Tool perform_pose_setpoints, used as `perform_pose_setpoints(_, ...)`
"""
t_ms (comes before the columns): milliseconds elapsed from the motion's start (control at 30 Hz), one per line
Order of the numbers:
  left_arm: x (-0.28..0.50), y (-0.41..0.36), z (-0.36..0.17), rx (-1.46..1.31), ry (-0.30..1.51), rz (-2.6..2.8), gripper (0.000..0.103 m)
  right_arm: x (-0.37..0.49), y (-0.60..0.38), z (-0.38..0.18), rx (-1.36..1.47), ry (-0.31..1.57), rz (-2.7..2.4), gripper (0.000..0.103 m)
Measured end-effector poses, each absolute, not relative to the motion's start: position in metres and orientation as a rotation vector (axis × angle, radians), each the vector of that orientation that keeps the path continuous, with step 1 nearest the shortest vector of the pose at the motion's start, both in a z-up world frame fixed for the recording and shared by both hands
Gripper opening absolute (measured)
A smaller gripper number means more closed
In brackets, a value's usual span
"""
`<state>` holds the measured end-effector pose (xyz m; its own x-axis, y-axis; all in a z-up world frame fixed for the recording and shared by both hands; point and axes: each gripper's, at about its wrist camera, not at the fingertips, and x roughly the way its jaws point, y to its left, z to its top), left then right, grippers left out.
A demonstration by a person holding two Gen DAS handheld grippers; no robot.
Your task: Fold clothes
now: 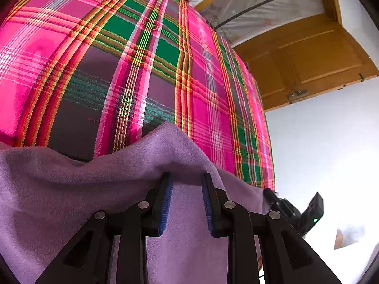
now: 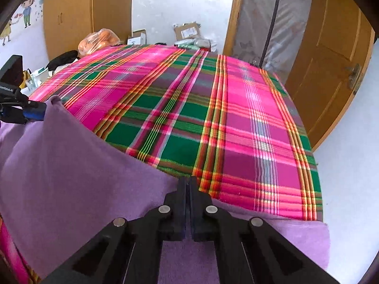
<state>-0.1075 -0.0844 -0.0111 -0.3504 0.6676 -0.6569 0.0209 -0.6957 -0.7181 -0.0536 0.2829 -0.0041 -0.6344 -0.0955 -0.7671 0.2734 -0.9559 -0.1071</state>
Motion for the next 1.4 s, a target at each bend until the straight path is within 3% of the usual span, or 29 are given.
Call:
perform_pose_setpoints(167,-0.107,-0.086,-0.013,-1.462,-0.908,2.09,0.026,-0.056,0.292,-0.004,1.241,0.22,-2.646,0.005)
perform_pose_setpoints(267,-0.106,-0.087,-0.012,-1.463,-0.914,2.092,0.026,-0.053,0.309,0.005,1.24,0.103,-2.678,0.011)
perform_pose_setpoints(500,-0.097,-0.09,-0.011,-1.463,-0.91,2.111,0.026,-0.027,0.372,0.001,1.327,-0.233,-2.832,0.014)
perform_pose_setpoints(700,-0.077,-0.101,-0.008,-1.454,-0.927,2.142,0.026,-0.003,0.39,-0.005,1.359,-0.272,-2.955,0.02)
perform_pose_setpoints(767,-0.068,-0.105,-0.006,-1.444,-0.932,2.153,0.026,0.0,0.391,-0.002,1.349,-0.257,-2.986,0.031)
perform_pose_setpoints(933,-0.048,-0.109,-0.006,-1.446,-0.942,2.168,0.026,-0.009,0.391,0.008,1.27,-0.235,-2.945,0.04)
perform_pose_setpoints(1300,-0.039,-0.107,-0.011,-1.454,-0.981,2.171,0.026,-0.04,0.413,-0.006,1.405,-0.234,-2.991,0.043)
perform_pose_setpoints(1333,-0.039,-0.107,-0.012,-1.453,-0.985,2.17,0.026,-0.04,0.412,-0.006,1.403,-0.227,-2.997,0.042)
perform_pose_setpoints(1400,-0.04,-0.107,-0.012,-1.451,-0.993,2.17,0.026,-0.039,0.409,-0.006,1.396,-0.219,-3.002,0.02)
